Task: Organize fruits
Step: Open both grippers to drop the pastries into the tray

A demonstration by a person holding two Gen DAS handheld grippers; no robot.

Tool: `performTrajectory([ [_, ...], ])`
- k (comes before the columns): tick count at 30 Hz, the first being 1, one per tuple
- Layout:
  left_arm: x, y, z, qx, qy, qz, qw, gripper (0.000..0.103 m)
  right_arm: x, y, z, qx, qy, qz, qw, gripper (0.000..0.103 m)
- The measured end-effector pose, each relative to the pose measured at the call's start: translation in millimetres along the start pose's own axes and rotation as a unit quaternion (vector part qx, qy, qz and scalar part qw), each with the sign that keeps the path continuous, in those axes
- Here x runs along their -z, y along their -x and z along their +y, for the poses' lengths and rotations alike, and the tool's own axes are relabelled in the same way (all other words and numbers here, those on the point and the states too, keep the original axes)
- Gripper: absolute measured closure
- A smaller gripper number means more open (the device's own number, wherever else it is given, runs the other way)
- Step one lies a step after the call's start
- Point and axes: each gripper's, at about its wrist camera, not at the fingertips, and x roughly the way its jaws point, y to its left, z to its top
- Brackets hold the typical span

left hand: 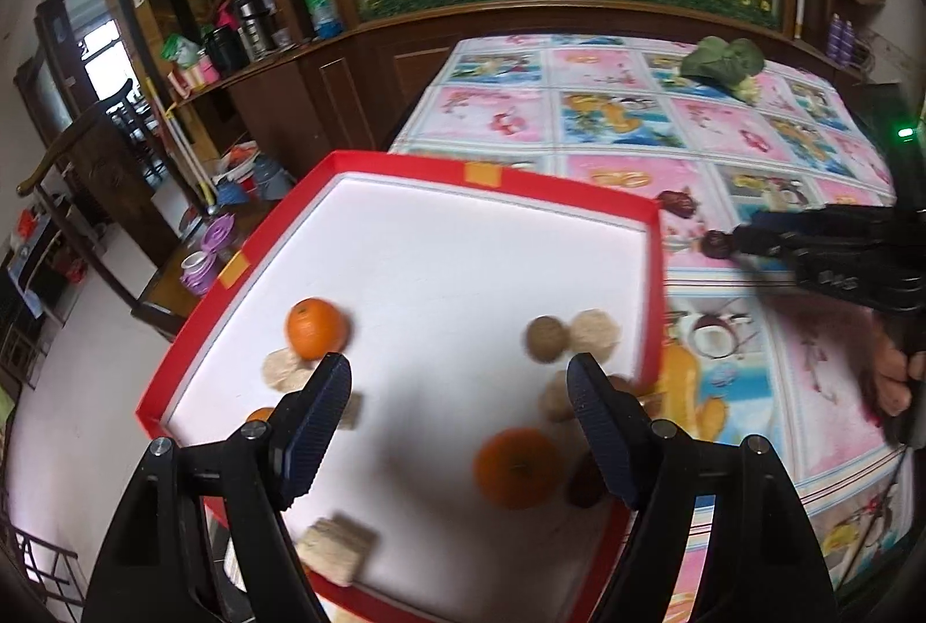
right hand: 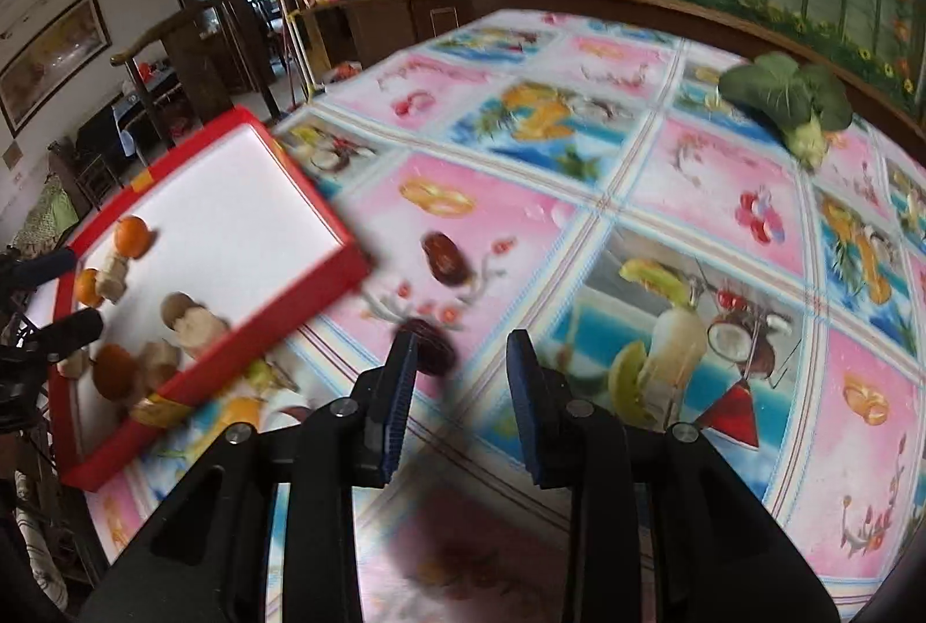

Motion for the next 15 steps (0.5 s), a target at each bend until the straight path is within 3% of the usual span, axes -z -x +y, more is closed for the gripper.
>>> performTrajectory([
  [12,-26,8,-33,0.018,-0.031,-0.016,0.9992,0.026,-6,-22,18,-0.001,0.027,0.012,1.000,0.069],
  [15,-37,5,-44,0.017,-0.043,-0.018,0.9988,0.026,-6,-22,15,0.003,0.022,0.011,1.000,0.075],
])
